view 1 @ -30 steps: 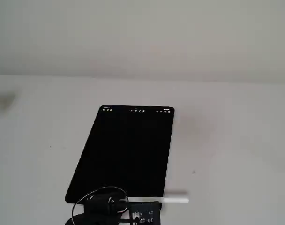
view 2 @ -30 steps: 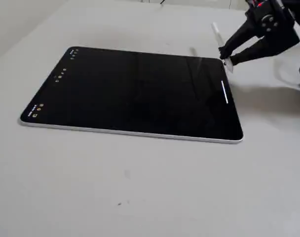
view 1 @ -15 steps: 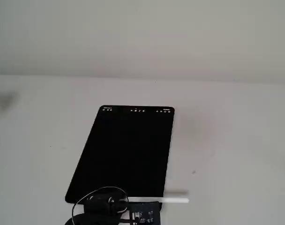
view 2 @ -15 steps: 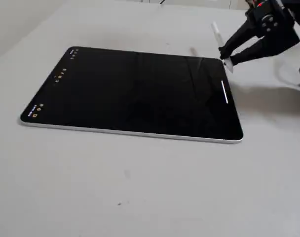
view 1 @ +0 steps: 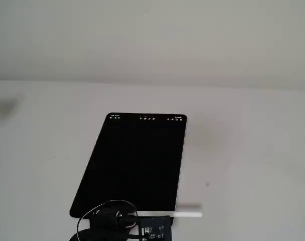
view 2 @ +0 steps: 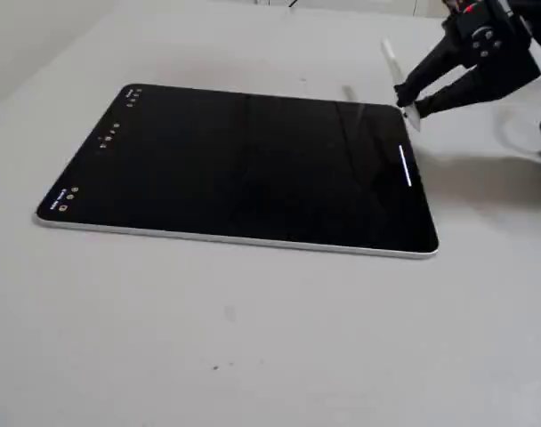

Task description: Draw a line in the middle of the ipad using the apple pencil

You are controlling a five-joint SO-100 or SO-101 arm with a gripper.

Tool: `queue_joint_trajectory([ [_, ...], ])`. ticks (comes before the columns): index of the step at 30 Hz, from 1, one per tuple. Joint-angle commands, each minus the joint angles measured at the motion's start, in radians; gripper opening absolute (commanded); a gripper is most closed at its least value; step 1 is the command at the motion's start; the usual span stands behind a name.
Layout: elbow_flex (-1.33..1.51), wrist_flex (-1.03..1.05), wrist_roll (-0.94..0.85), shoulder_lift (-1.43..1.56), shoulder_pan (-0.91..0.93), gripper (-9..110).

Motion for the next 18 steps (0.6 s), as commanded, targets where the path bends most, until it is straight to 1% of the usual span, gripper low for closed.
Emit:
queue_joint_trajectory([
  [1,-0.009,-0.034,-0.014,0.015,-0.012,0],
  [13,-0.009,-0.041,-0.014,0.015,-0.014,0],
  [14,-0.008,-0.044,-0.049,0.015,-0.026,0],
  [16,0.002,-0.058,-0.216,0.015,-0.066,0],
  [18,0.002,-0.069,-0.290,0.015,-0.087,0],
])
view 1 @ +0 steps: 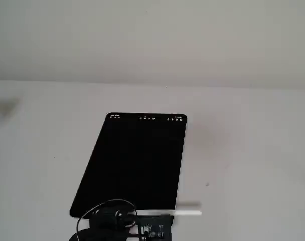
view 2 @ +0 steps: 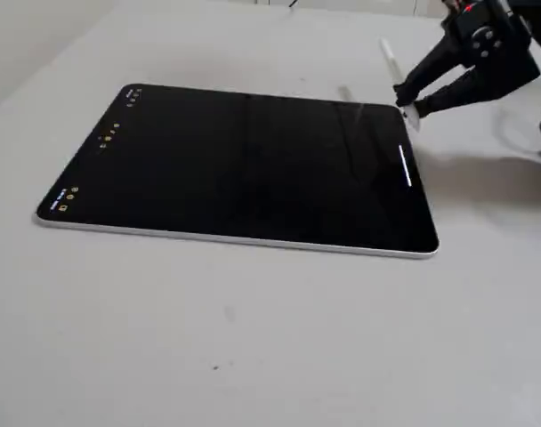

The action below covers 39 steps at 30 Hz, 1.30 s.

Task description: Draw a line in the middle of the ipad using the apple pencil

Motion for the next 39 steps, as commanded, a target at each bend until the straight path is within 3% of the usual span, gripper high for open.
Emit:
queue_joint_trajectory([
  [1,-0.008,-0.061,-0.187,0.015,-0.044,0],
  [14,0.012,-0.609,-0.584,-0.037,-0.161,0],
  [21,-0.011,-1.330,-0.784,-0.612,-0.190,0],
  [27,-0.268,-1.700,-0.853,-1.187,-0.137,0],
  [39,-0.765,-1.950,-0.991,-1.878,-0.101,0],
])
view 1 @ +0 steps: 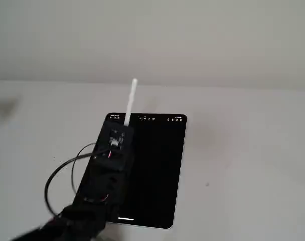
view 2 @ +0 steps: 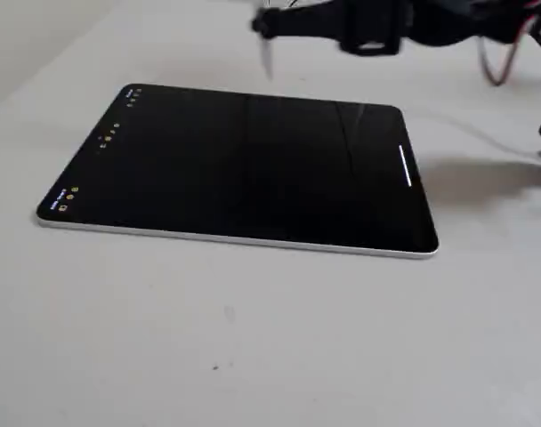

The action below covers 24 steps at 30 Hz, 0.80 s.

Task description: Draw a line in the middle of the ipad using the apple pencil

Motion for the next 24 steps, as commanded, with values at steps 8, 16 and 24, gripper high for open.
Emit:
queue_joint_trajectory([
  [8,-0.494,-0.117,-0.100,-0.477,0.054,0],
  [16,-0.647,-0.106,-0.107,-0.632,0.069,0],
  [24,-0.699,-0.106,-0.103,-0.703,0.058,0],
])
